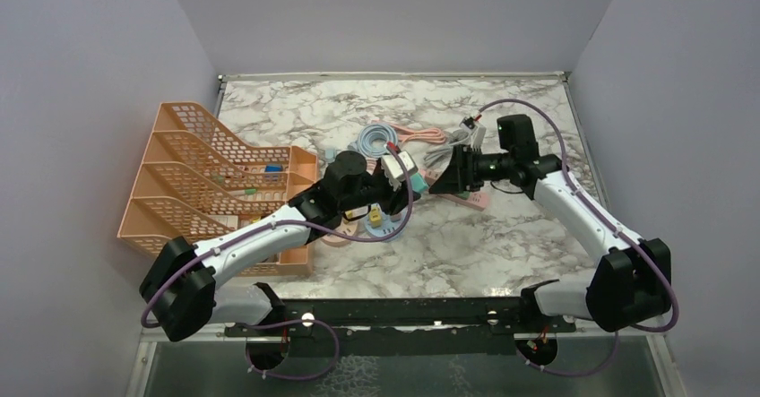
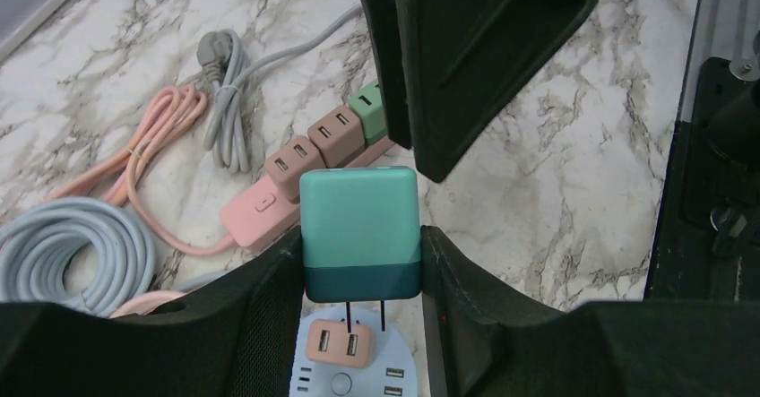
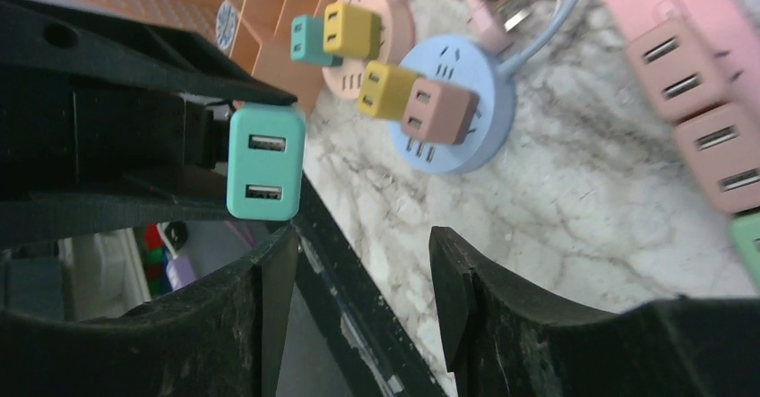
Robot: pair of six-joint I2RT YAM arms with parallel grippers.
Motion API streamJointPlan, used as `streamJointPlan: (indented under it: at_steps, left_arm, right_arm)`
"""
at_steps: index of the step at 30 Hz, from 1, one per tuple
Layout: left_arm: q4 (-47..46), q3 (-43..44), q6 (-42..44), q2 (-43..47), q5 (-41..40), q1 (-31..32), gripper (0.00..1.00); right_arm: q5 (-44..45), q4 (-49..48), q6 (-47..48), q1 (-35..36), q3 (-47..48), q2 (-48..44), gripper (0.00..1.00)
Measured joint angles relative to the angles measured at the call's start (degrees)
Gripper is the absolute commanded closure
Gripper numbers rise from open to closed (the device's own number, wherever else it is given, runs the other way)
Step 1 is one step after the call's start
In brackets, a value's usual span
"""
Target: Insert the plug
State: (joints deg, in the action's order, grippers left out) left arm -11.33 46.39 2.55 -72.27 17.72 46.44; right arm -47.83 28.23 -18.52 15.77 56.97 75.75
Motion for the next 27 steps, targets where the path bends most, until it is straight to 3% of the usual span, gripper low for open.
streamJointPlan:
  at_steps: [15, 27]
  left_arm:
    - [-1.3, 0.0, 6.8, 0.2, -1.2, 5.7, 0.65]
    - [-1.1, 0.0, 7.6, -0.9, -1.2, 7.6, 0.65]
  right_arm:
    - [-5.7, -3.6, -5.9, 1.4, -6.6, -6.3, 0.43]
    - [-7.1, -11.9, -19.0, 1.4, -11.2, -6.9, 0.6]
